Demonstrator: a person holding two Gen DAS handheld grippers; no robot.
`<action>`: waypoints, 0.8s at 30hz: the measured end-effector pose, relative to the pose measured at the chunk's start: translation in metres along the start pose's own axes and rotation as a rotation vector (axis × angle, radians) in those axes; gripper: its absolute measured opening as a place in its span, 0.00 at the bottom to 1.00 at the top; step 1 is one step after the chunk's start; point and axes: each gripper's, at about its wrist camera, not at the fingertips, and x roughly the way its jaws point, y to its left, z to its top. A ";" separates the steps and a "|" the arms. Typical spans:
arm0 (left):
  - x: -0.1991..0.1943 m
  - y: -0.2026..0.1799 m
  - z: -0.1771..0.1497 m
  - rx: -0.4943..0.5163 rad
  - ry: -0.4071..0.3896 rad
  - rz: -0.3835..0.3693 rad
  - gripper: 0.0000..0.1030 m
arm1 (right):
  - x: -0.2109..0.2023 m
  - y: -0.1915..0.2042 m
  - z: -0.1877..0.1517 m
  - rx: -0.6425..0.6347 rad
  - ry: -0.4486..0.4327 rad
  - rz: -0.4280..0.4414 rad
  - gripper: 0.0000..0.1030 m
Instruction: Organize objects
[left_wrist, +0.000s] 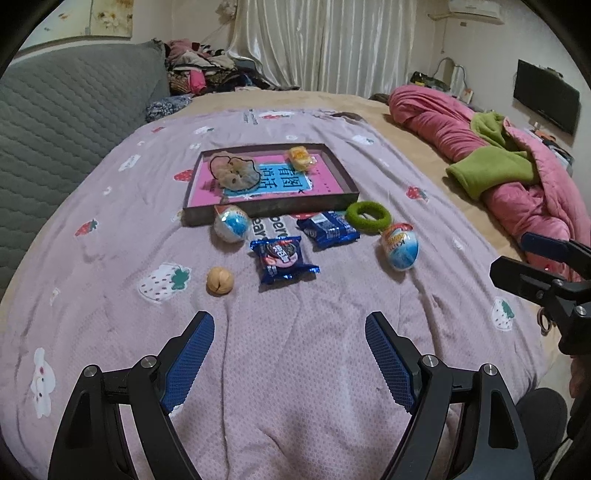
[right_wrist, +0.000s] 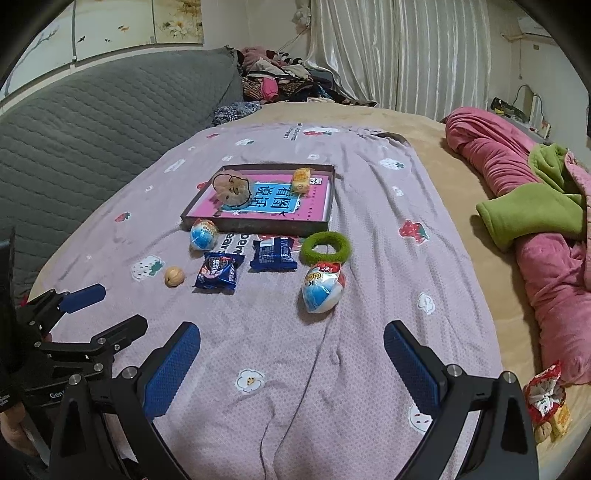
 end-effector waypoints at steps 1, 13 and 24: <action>0.000 0.000 -0.001 -0.003 0.001 -0.004 0.82 | 0.000 0.000 -0.001 0.001 -0.002 0.003 0.98; 0.006 0.002 -0.007 -0.019 -0.021 -0.056 0.82 | 0.013 -0.005 -0.015 0.036 -0.003 0.007 0.98; 0.025 0.006 -0.010 -0.047 -0.019 -0.073 0.82 | 0.030 -0.012 -0.022 0.051 -0.004 -0.020 0.98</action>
